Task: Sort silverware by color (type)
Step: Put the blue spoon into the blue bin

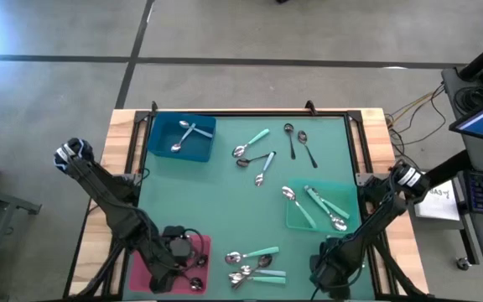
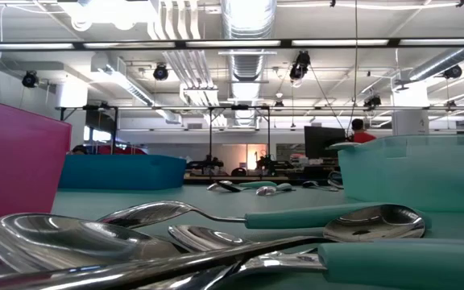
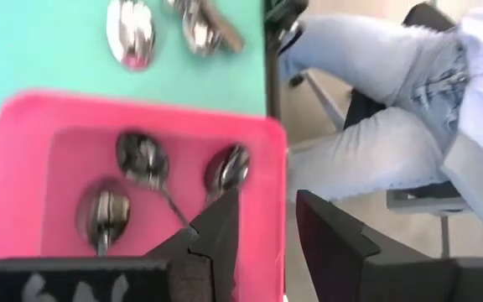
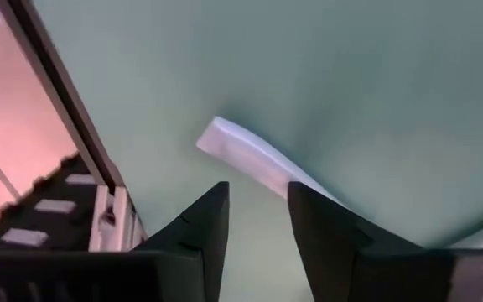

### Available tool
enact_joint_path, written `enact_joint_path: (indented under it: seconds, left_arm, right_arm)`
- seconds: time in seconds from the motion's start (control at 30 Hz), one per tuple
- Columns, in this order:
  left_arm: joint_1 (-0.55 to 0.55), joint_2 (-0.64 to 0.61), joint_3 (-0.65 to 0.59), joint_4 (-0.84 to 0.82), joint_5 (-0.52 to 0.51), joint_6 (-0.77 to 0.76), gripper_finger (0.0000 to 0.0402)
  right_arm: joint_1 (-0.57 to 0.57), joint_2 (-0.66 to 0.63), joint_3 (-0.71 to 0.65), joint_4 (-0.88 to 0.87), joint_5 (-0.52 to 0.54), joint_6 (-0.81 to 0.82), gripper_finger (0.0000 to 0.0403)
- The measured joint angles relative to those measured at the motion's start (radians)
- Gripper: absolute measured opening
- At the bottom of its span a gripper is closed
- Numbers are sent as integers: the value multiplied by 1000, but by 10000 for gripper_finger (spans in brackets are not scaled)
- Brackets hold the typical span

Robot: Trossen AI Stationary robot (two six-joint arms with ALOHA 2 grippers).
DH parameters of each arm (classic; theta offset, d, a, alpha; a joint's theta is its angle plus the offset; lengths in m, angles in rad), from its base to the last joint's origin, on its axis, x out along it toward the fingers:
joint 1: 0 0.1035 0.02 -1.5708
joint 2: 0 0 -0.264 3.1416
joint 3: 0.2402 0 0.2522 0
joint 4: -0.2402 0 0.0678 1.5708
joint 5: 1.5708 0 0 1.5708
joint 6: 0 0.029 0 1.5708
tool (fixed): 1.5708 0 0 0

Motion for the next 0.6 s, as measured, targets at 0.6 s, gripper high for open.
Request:
enact_joint_path:
  seconds: [0.6]
  left_arm:
    - [8, 0, 235, -50, -191, 306, 105]
  right_arm:
    - [1, -5, 47, -5, 89, -187, 101]
